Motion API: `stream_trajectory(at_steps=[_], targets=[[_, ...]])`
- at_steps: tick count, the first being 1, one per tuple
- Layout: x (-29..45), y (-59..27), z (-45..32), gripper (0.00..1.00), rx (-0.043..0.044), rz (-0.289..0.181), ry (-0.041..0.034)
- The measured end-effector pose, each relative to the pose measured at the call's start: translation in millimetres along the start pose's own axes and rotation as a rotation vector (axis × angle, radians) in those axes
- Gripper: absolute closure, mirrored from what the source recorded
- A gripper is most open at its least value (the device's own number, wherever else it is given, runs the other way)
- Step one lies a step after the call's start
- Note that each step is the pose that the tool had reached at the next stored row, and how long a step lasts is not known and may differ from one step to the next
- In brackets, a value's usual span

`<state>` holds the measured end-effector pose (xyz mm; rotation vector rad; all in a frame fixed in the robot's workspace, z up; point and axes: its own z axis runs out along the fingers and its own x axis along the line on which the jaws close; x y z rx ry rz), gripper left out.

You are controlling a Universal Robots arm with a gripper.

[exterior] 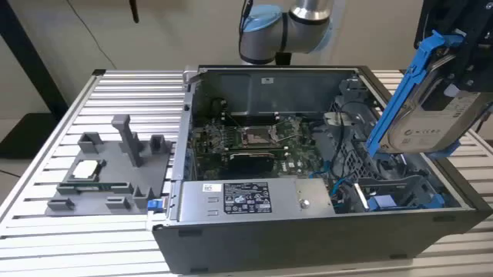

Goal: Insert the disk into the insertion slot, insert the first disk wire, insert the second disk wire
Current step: 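Insert the disk into the insertion slot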

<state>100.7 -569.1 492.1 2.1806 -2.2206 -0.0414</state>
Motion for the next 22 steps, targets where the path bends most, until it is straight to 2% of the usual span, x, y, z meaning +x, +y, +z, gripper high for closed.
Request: stream_trajectory(at_steps=[10,22], targets=[[-0.1,0.0,0.8,0.67,0.0000,0.000,0.0012],[-0.2,-0.4,9.6,0.67,0.0000,0.000,0.0012]])
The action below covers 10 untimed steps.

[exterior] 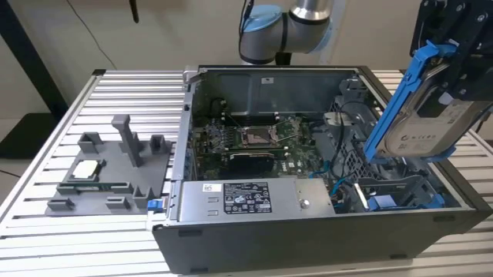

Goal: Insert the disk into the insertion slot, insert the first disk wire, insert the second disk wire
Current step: 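Insert the disk into the insertion slot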

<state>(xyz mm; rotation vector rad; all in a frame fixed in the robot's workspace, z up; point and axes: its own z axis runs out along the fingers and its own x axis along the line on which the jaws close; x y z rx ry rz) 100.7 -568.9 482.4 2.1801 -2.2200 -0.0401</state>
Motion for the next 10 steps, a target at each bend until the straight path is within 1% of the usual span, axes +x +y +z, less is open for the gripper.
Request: stream_trajectory(at_steps=[10], targets=[[-0.1,-0.2,6.0,0.67,0.0000,0.000,0.0001]])
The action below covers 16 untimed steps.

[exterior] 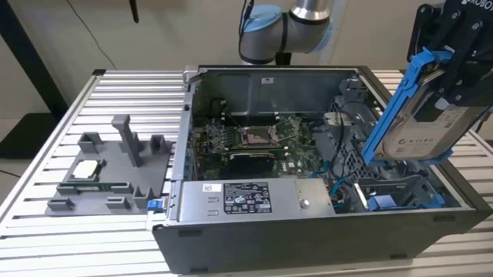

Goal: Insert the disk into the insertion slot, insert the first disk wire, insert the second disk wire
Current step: 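Insert the disk into the insertion slot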

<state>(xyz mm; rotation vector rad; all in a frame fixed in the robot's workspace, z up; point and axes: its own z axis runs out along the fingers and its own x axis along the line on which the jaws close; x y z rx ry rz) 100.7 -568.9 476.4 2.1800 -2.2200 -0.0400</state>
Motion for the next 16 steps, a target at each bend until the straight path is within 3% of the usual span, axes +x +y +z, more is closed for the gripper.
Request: stream_trajectory(at_steps=[8,16], targets=[[0.0,0.0,0.9,0.67,0.0000,0.000,-0.0003],[0.2,-0.4,9.8,0.67,0.0000,0.000,-0.0001]])
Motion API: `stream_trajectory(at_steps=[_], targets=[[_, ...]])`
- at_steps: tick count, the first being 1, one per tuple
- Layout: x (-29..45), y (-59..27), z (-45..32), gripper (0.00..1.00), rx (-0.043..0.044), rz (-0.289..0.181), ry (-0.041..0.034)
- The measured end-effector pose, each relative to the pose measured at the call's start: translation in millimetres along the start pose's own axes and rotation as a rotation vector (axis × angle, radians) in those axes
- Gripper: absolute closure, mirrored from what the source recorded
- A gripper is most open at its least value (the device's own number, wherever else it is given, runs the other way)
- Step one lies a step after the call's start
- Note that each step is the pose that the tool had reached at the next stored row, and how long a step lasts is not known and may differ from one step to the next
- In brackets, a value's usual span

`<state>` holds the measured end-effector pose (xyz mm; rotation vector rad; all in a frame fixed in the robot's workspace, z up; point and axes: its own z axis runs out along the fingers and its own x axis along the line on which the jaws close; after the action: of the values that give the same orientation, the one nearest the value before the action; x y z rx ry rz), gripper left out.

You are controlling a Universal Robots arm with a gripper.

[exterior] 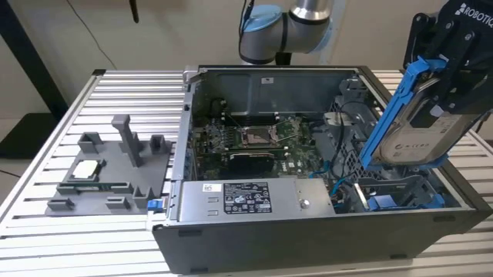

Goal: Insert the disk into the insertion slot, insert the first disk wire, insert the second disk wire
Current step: 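Insert the disk into the insertion slot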

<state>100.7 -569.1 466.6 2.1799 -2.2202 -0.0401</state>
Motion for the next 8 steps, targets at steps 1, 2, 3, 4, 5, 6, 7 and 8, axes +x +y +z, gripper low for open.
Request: stream_trajectory(at_steps=[1,2,3,4,5,6,7,8], targets=[[0.2,-0.2,1.6,0.67,0.0000,0.000,-0.0002],[0.2,-0.6,3.0,0.67,0.0000,0.000,0.0000],[0.2,-1.3,4.2,0.67,0.0000,0.000,0.0001],[0.2,-2.1,5.4,0.67,0.0000,0.000,0.0001],[0.2,-3.2,6.8,0.67,0.0000,0.000,0.0000],[0.2,-4.5,8.1,0.67,0.0000,0.000,0.0000],[0.1,-5.8,9.4,0.67,0.0000,0.000,0.0001],[0.1,-7.3,10.8,0.67,0.0000,0.000,0.0000]])
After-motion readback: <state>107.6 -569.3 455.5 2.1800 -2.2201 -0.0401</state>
